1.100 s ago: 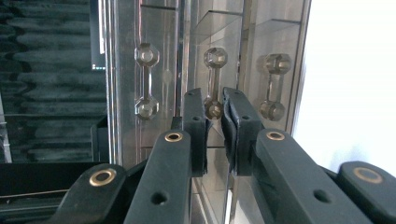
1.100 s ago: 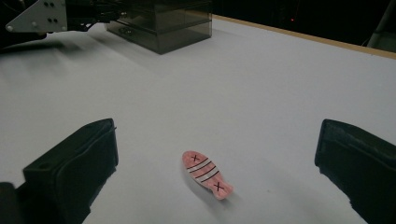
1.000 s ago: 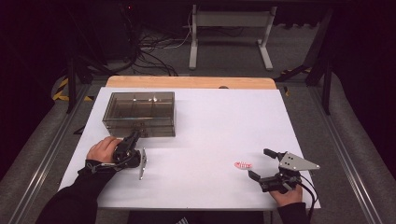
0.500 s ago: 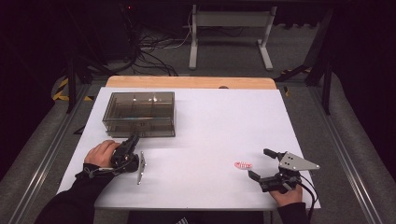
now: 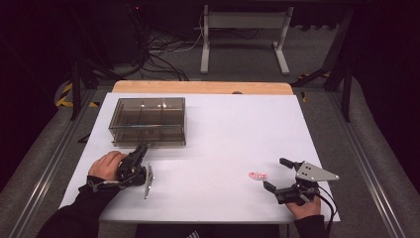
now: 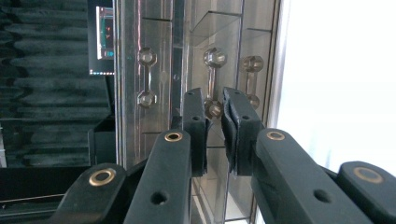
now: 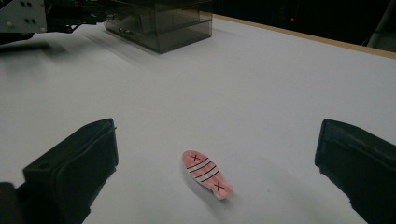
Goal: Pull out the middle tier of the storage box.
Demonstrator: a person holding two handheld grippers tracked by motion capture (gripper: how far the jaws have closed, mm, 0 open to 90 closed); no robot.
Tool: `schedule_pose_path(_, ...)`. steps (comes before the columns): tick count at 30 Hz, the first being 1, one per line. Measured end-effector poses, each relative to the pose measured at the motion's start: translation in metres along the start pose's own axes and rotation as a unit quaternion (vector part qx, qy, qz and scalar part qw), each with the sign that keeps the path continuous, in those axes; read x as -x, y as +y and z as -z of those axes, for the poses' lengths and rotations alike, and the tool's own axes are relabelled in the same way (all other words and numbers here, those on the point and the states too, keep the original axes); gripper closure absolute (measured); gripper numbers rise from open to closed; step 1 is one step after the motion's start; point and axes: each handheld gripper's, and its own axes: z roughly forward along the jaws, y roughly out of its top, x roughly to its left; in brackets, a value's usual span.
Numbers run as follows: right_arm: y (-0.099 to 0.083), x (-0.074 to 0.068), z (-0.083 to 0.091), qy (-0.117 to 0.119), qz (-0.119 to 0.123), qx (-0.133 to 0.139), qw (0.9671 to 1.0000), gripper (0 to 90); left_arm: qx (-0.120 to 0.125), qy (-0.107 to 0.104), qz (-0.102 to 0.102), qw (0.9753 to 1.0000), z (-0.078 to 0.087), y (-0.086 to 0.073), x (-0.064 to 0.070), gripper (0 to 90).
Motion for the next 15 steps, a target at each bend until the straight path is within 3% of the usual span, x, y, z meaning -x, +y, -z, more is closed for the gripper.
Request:
schedule_pose_path(3,0.000,0.000,0.000,0.000,-0.002,-0.001,1.0000,0.0,0.009,-0.019,0.013,0.9997,0.002,-0.001,-0.005,79.5)
schedule_pose_path(5,0.000,0.000,0.000,0.001,-0.002,-0.001,1.0000,0.0,0.014,-0.035,0.046,0.9982,0.003,-0.003,-0.007,78.7)
schedule_pose_path(10,0.000,0.000,0.000,0.001,-0.002,-0.002,1.0000,0.0,0.032,-0.050,0.086,0.9945,0.010,-0.007,-0.013,71.8)
schedule_pose_path(12,0.000,0.000,0.000,0.001,-0.002,-0.002,1.0000,0.0,0.044,-0.056,0.101,0.9923,0.012,-0.008,-0.015,71.0)
schedule_pose_path(15,0.000,0.000,0.000,0.001,-0.002,-0.002,1.0000,0.0,0.057,-0.073,0.145,0.9851,0.015,-0.011,-0.017,70.5)
